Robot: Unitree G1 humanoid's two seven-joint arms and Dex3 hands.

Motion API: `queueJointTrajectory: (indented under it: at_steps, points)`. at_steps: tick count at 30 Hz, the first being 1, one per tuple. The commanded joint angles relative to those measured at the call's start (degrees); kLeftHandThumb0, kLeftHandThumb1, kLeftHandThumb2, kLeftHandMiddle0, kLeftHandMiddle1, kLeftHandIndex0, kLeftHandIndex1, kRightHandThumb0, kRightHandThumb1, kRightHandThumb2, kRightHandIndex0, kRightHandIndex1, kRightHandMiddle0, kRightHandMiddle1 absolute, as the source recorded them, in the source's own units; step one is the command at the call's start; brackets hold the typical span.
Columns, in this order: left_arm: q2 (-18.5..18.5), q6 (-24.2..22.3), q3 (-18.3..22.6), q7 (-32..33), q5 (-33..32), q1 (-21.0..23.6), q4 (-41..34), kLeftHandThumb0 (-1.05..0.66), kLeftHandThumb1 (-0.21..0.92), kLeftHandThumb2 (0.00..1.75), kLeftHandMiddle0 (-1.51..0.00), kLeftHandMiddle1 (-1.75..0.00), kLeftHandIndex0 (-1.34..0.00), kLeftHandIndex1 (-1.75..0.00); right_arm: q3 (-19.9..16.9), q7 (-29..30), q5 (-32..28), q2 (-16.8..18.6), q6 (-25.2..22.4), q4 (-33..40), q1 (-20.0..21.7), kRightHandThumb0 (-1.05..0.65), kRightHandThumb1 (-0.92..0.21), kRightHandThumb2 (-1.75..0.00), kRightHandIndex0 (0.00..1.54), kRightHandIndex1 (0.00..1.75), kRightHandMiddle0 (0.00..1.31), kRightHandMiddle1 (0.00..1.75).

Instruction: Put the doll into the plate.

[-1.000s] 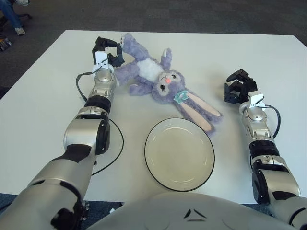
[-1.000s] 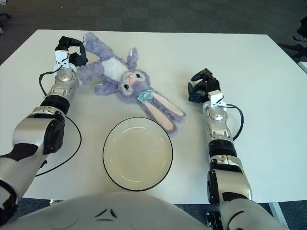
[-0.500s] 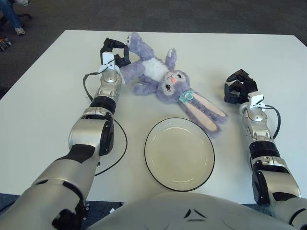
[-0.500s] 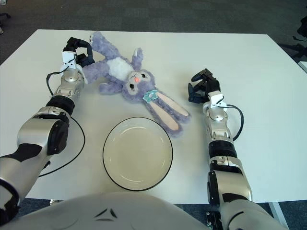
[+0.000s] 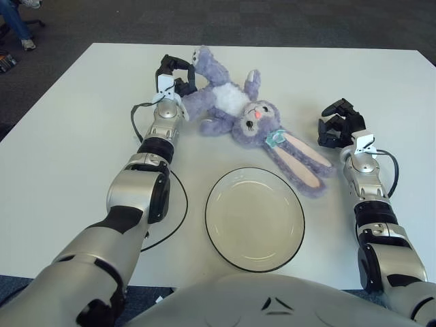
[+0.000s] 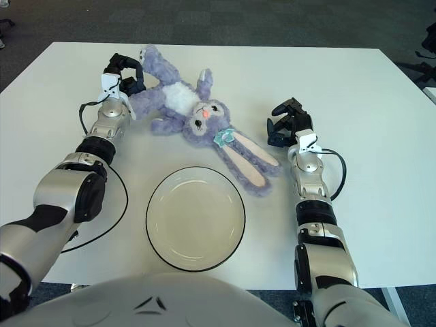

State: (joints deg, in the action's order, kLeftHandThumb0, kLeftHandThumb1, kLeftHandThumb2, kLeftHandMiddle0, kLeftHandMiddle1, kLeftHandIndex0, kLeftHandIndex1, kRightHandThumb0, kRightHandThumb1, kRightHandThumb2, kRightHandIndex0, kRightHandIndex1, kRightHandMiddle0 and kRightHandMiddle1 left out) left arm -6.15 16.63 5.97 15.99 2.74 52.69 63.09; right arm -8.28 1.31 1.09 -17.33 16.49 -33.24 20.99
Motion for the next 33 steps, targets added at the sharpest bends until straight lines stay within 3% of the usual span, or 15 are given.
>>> queueJointTrajectory:
  at_steps: [1, 5, 10, 33]
  points:
    - [0.3, -0.1, -0.5, -0.8, 0.4, 0.4, -0.1, -0.4, 0.63, 0.92, -1.02, -1.75, -0.38, -1.75, 0.4, -0.4, 0.5, 0.4, -1.8, -0.6, -2.2, -0.01, -0.3, -1.32, 0.6, 1.7, 0.46, 1.71]
    - [1.1, 0.2, -0.7, -1.2, 0.2, 0.3, -0.1, -0.39, 0.64, 0.91, -1.01, -1.75, -0.37, -1.75, 0.5, 0.0, 0.6, 0.6, -2.5, 0.1, -2.3, -0.01, -0.3, -1.31, 0.55, 1.71, 0.5, 1.71]
    - [2.2, 0.2, -0.7, -1.2, 0.0, 0.5, 0.0, -0.39, 0.64, 0.9, -1.02, -1.75, -0.37, -1.75, 0.4, -0.2, 0.3, 0.8, -2.9, 0.6, -2.5, -0.01, -0.29, -1.33, 0.68, 1.69, 0.4, 1.71]
    - [3.9, 0.6, -2.2, 1.7, 2.0, -0.6, -0.6, -0.39, 0.66, 0.88, -1.01, -1.75, -0.36, -1.75, -0.5, -1.1, -0.7, 0.5, -3.3, 3.5, -3.6, -0.01, -0.3, -1.31, 0.72, 1.64, 0.38, 1.71]
